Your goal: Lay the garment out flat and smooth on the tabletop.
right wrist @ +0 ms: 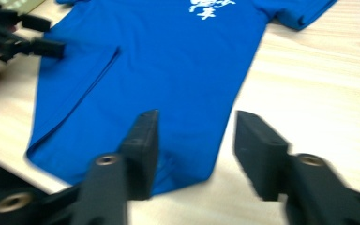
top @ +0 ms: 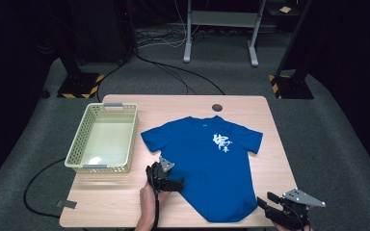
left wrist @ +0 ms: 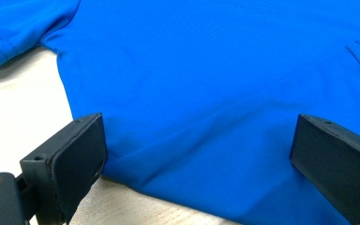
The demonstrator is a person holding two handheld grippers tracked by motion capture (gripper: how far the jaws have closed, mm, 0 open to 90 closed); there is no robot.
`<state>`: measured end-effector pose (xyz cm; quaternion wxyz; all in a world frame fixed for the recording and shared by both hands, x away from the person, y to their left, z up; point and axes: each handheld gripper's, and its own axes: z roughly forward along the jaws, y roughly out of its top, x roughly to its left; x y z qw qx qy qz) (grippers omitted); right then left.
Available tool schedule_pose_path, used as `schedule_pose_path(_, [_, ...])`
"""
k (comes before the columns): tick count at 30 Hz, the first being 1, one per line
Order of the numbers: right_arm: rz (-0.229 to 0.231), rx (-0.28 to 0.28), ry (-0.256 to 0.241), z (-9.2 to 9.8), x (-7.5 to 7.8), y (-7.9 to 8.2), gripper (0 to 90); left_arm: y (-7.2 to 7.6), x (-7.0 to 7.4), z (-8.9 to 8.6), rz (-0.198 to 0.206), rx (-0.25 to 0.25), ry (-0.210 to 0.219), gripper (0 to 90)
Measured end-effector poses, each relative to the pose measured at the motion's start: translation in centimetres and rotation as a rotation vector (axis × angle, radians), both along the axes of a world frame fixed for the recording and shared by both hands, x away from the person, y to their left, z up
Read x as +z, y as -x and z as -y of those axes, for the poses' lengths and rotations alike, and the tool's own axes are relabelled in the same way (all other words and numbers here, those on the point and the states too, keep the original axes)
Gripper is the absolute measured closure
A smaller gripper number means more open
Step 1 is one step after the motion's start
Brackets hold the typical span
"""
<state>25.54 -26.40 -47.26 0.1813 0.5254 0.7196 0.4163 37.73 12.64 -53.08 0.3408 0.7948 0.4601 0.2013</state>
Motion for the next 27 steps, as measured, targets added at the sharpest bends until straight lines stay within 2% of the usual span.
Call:
schedule_pose_path(3, [-0.025, -0.019, 0.023, -0.6, -0.9, -1.7, 37.9, 0.0, 0.0, 0.0, 0.000, 0.001, 0.000, 3.7])
schedule_pose_path(7, [-0.057, -0.006, 0.082, -2.7, -2.3, -3.8, 27.8, 0.0, 0.0, 0.0, 0.000, 0.000, 0.000, 3.7])
schedule_pose_path(12, [-0.062, -0.023, 0.201, -4.9, -3.8, -5.9, 19.1, 0.0, 0.0, 0.0, 0.000, 0.001, 0.001, 3.7])
schedule_pose_path(14, [-0.075, -0.023, 0.226, -5.1, -4.4, -6.2, 18.1, 0.0, 0.0, 0.0, 0.001, 0.000, 0.001, 3.7])
schedule_pose_path(17, [-0.095, -0.018, 0.237, -4.7, -4.9, -5.4, 16.8, 0.0, 0.0, 0.0, 0.000, 0.001, 0.000, 3.7])
schedule_pose_path(21, [-0.113, -0.019, 0.248, -3.5, -4.8, -3.2, 15.0, 0.0, 0.0, 0.0, 0.000, 0.001, 0.001, 3.7])
schedule_pose_path(25, [-0.165, -0.010, 0.245, -2.0, -4.3, -1.4, 14.7, 0.0, 0.0, 0.0, -0.001, 0.002, 0.000, 3.7])
schedule_pose_path(27, [-0.153, -0.008, 0.222, -1.2, -3.8, -0.9, 14.6, 0.0, 0.0, 0.0, 0.000, 0.001, 0.000, 3.7])
